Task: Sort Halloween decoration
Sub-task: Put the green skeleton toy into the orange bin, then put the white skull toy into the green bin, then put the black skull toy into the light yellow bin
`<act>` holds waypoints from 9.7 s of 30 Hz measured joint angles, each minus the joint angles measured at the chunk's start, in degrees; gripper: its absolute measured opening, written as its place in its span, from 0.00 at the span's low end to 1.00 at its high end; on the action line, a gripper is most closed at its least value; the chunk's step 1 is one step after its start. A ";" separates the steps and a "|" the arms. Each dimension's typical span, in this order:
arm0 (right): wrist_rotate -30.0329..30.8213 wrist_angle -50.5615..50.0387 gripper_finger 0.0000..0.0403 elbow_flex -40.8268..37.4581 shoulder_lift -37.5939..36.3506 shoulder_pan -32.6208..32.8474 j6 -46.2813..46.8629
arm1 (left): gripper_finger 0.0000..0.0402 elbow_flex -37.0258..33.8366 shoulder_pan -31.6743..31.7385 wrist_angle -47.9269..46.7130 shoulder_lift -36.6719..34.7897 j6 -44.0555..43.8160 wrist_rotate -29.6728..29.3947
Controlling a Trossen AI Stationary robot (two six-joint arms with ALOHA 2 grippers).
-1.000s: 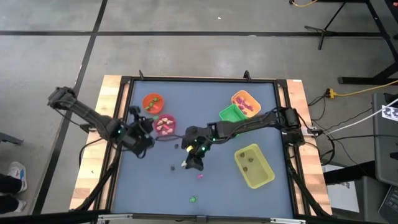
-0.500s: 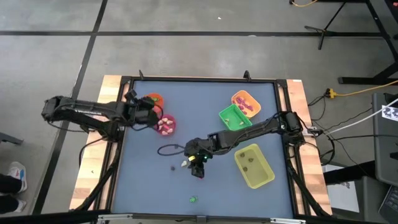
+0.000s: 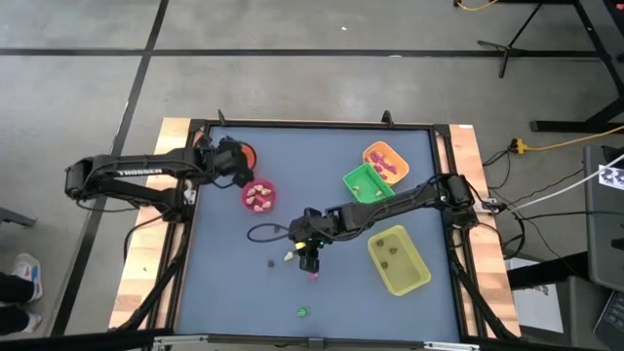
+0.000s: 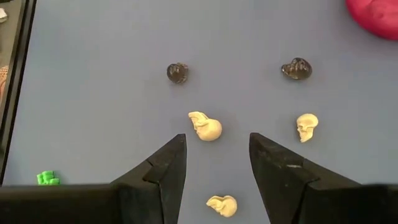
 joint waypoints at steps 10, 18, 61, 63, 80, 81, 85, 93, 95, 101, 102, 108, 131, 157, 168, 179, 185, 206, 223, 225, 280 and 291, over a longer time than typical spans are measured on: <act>0.00 -0.13 0.43 0.00 0.00 0.00 -0.33 | 0.03 0.00 2.09 0.16 0.02 0.10 2.55; 0.00 -0.13 0.43 0.00 0.00 0.02 -0.42 | 0.13 0.00 2.07 0.14 0.01 0.09 2.13; -1.60 -5.61 0.43 0.02 4.46 1.49 -27.08 | 0.26 0.00 2.03 0.23 0.04 -0.51 1.87; -0.89 -7.49 0.43 -0.11 4.83 1.49 -27.09 | 0.26 0.00 2.02 0.32 -0.03 -0.51 1.85; 0.91 -8.86 0.43 0.11 7.82 1.49 -26.93 | 0.26 0.00 2.05 0.55 0.01 -0.51 1.87; 0.90 -8.87 0.43 0.11 7.82 1.49 -26.92 | 0.26 0.00 2.05 0.57 0.01 -0.49 1.87; 0.92 -8.87 0.43 0.11 7.87 1.49 -26.89 | 0.26 0.00 2.04 0.56 0.01 -0.49 1.87; 0.90 -8.87 0.40 0.11 7.93 1.49 -26.86 | 0.26 0.00 2.03 0.57 0.02 -0.49 1.87; 0.85 -8.89 0.37 0.09 7.95 1.51 -26.89 | 0.26 0.00 2.03 0.57 0.00 -0.49 1.87; 0.46 -8.89 0.22 0.07 8.00 1.55 -26.89 | 0.26 0.00 2.04 0.56 0.02 -0.49 1.87; 0.46 -8.91 0.20 0.07 8.00 1.55 -26.89 | 0.26 0.00 2.03 0.55 0.02 -0.49 1.87; 0.50 -8.96 0.13 0.07 8.00 1.55 -26.88 | 0.26 0.00 2.03 0.55 0.02 -0.49 1.87; 11.61 -32.18 0.17 -0.07 -8.32 1.44 -26.86 | 0.26 0.00 2.03 0.53 -0.01 -0.34 2.31; 22.82 -48.19 0.17 -11.72 -10.40 -18.93 -15.89 | 0.26 0.00 2.03 0.49 0.01 1.48 4.08; 18.29 -47.88 0.18 -11.72 -10.40 -18.80 -16.37 | 0.26 0.00 2.05 0.80 -0.01 3.28 9.82; 17.51 -47.02 0.43 -11.72 -10.40 -18.78 -16.35 | 0.26 0.00 1.98 11.86 -0.01 10.56 29.35; 16.42 -45.42 0.50 -11.72 -10.40 -18.78 -16.34 | 0.26 0.00 -1.01 22.14 -0.01 10.74 46.12; 16.22 -44.80 0.51 -11.72 -10.40 -18.78 -16.35 | 0.26 0.04 -25.55 24.82 2.32 17.48 41.51; 16.17 -44.78 0.51 -11.72 -10.40 -18.78 -16.35 | 0.26 0.04 -29.31 30.74 19.48 18.96 31.14; 16.17 -44.77 0.51 -11.72 -10.40 -18.78 -16.35 | 0.26 0.04 -29.31 30.80 21.32 16.41 29.85; 16.17 -42.88 0.51 -11.72 -10.40 -18.76 -16.34 | 0.26 0.01 -29.36 30.98 30.06 -12.32 21.69; 16.16 -43.06 0.51 -11.69 -10.40 -18.75 -16.35 | 0.26 -0.02 -29.37 31.30 34.14 -14.35 21.67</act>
